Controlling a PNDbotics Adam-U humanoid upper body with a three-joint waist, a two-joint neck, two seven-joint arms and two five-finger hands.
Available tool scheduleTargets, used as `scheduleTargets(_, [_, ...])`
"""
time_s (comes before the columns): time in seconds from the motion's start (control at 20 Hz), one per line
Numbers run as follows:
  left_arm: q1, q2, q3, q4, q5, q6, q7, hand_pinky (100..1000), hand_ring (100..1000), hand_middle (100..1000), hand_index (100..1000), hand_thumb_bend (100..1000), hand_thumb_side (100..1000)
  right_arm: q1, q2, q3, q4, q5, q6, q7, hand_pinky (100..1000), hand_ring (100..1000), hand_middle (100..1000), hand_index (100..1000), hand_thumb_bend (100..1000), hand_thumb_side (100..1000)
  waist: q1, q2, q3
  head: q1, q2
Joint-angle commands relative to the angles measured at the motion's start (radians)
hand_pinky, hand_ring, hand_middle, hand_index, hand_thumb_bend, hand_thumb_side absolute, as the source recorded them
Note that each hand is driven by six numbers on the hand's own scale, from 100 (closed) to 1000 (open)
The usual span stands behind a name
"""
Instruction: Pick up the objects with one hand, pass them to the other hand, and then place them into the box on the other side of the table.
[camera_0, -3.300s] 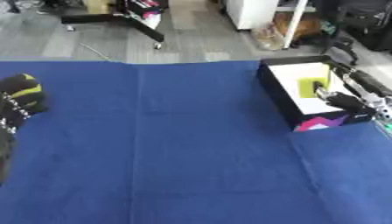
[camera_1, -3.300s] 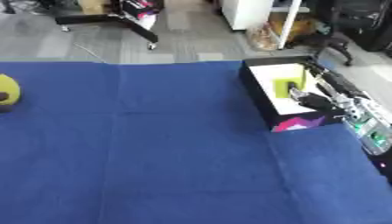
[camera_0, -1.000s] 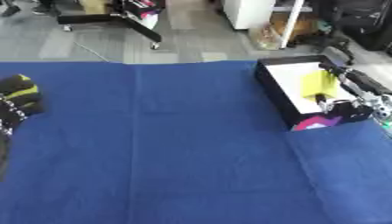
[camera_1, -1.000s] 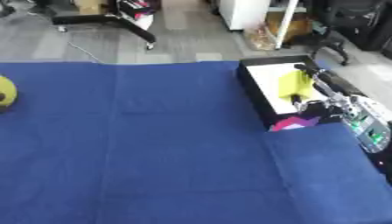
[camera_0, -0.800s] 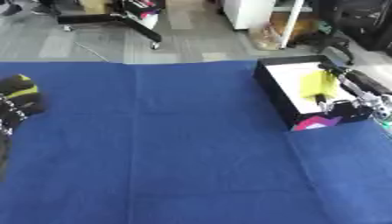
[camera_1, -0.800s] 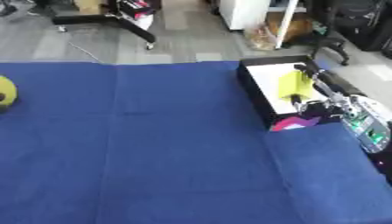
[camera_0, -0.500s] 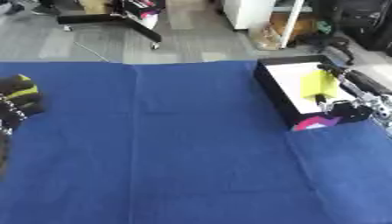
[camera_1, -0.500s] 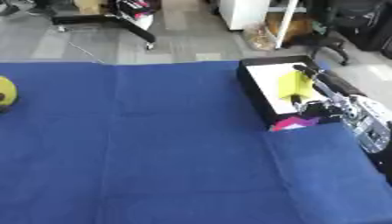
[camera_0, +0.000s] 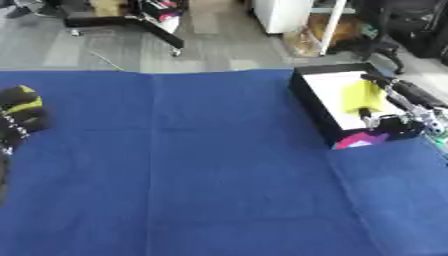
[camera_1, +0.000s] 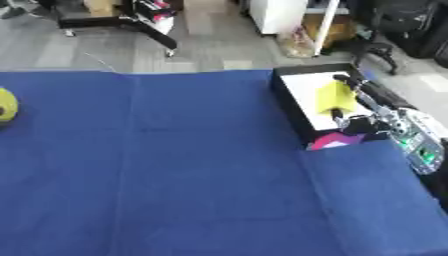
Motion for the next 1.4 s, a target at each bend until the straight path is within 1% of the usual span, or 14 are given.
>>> scheduleTargets(0.05, [-0.008,0.007,0.009,-0.019,-0.001,-0.004,-0.001,754,748,751,834,528,727,-0.010,-0.050,-0.014,-0.024,0.019,-0.018,0.009,1000,1000,1000,1000,100,352,-0.001,-0.010,0.000,-0.004,-0.013])
scheduleTargets(0.1, [-0.008,0.007,0.010,-0.019,-0.001,-0.005,-0.001,754,748,751,834,528,727,-0.010,-0.051,-0.017,-0.029,0.030,-0.028,0.004,1000,1000,1000,1000,100,373,-0.001,-0.010,0.000,-0.004,-0.013])
scheduleTargets(0.15, [-0.008,0.007,0.010,-0.019,-0.001,-0.005,-0.002,755,748,751,835,528,727,-0.010,-0.052,-0.019,-0.032,0.042,-0.036,0.001,1000,1000,1000,1000,100,422,-0.001,-0.010,0.000,-0.004,-0.013])
scheduleTargets(0.35, [-0.007,0.007,0.010,-0.018,0.000,-0.005,-0.002,755,748,750,834,528,727,-0.008,-0.055,-0.023,-0.038,0.088,-0.053,0.015,1000,1000,1000,1000,100,408,-0.002,-0.010,-0.001,-0.003,-0.013])
scheduleTargets(0.65, [-0.007,0.007,0.011,-0.018,0.001,-0.006,-0.002,755,748,750,835,527,727,-0.007,-0.054,-0.026,-0.035,0.117,-0.056,0.027,1000,1000,1000,1000,100,388,-0.002,-0.010,-0.001,-0.002,-0.014])
scheduleTargets(0.75, [-0.007,0.007,0.011,-0.019,0.001,-0.007,-0.002,755,748,750,835,527,727,-0.006,-0.053,-0.028,-0.036,0.115,-0.055,0.024,1000,1000,1000,1000,100,401,-0.002,-0.010,-0.001,-0.002,-0.014])
scheduleTargets(1.0, [-0.007,0.007,0.012,-0.019,0.001,-0.007,-0.001,755,748,750,835,527,727,-0.002,-0.054,-0.031,-0.030,0.100,-0.047,0.000,1000,1000,1000,1000,100,381,-0.002,-0.010,-0.002,-0.001,-0.015])
scheduleTargets(1.4, [-0.008,0.007,0.011,-0.020,0.000,-0.006,-0.002,755,749,750,835,526,727,-0.003,-0.055,-0.029,-0.031,0.094,-0.032,-0.019,1000,1000,1000,1000,100,384,-0.001,-0.011,-0.004,-0.002,-0.015])
